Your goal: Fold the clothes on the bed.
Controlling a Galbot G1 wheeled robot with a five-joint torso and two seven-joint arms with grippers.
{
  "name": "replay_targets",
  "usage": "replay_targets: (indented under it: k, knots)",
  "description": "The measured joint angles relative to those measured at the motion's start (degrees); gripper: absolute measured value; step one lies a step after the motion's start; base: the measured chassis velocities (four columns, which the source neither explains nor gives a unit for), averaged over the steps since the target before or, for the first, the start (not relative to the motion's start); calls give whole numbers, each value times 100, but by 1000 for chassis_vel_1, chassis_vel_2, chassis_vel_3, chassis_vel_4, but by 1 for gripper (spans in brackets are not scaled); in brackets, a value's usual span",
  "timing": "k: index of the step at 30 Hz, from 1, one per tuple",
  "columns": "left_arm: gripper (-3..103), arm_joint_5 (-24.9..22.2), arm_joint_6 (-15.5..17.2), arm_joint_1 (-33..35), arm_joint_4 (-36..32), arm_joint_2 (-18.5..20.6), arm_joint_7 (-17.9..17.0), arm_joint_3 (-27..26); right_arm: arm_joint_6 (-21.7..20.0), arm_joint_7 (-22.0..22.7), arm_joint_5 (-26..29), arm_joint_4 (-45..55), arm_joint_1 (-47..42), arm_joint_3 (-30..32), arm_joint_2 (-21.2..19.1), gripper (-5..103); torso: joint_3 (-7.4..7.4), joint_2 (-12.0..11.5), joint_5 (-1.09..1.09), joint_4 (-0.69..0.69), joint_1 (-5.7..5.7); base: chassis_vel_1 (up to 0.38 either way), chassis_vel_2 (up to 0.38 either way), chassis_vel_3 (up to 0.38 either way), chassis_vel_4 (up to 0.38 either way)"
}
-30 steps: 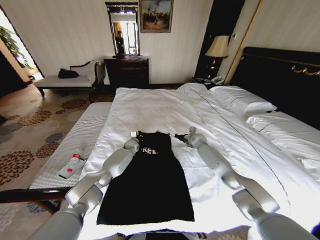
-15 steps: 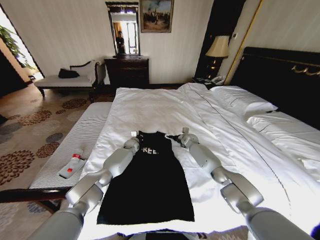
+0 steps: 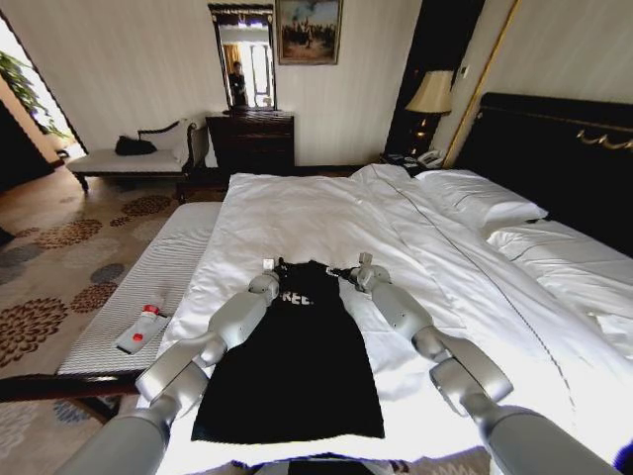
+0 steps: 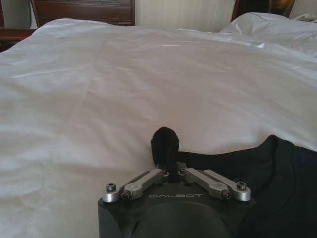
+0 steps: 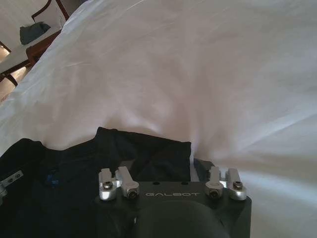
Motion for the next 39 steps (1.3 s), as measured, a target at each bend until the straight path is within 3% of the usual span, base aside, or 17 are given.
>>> replay_targets:
  k: [2, 3, 5, 13, 15, 18, 26, 32, 39]
  knots:
    - [2, -1, 0, 0, -3, 1, 0, 2, 3, -1, -2, -4, 2, 0, 1, 66, 0, 0, 0, 0, 0, 0, 0, 0, 0]
    - [2, -3, 0, 0, -9, 1, 0, 4, 7, -3, -4, -10, 11, 0, 4, 54, 0, 0, 0, 0, 0, 0, 0, 0, 0]
    - [2, -5, 0, 0, -12, 2, -1, 4, 12, -3, -5, -15, 15, 1, 6, 54, 0, 0, 0, 0, 0, 0, 0, 0, 0]
    - [2, -8, 0, 50, -34, 14, -9, -33, 33, 9, -13, 26, -18, 5, 14, 15, 0, 0, 0, -1, 0, 0, 0, 0, 0]
    - [2, -8, 0, 53, -34, 15, -9, -37, 33, 11, -13, 30, -22, 4, 12, 15, 0, 0, 0, -1, 0, 0, 0, 0, 0]
    - [2, -5, 3, 107, -102, 75, -9, -103, 31, 40, -3, 149, -88, 4, -31, 2, 0, 0, 0, -2, 0, 0, 0, 0, 0]
    - [2, -85, 21, 134, -257, 209, -75, -190, 32, 91, 39, 429, -127, 6, -169, 1, 0, 0, 0, 0, 0, 0, 0, 0, 0]
    - [2, -373, 55, -21, -613, 461, -230, -226, 8, 344, 357, 1092, 33, -89, -514, 1, 0, 0, 0, 0, 0, 0, 0, 0, 0]
    - [2, -516, 46, -258, -535, 556, -208, -308, 75, 402, 519, 1250, 258, -290, -720, 1, 0, 0, 0, -3, 0, 0, 0, 0, 0]
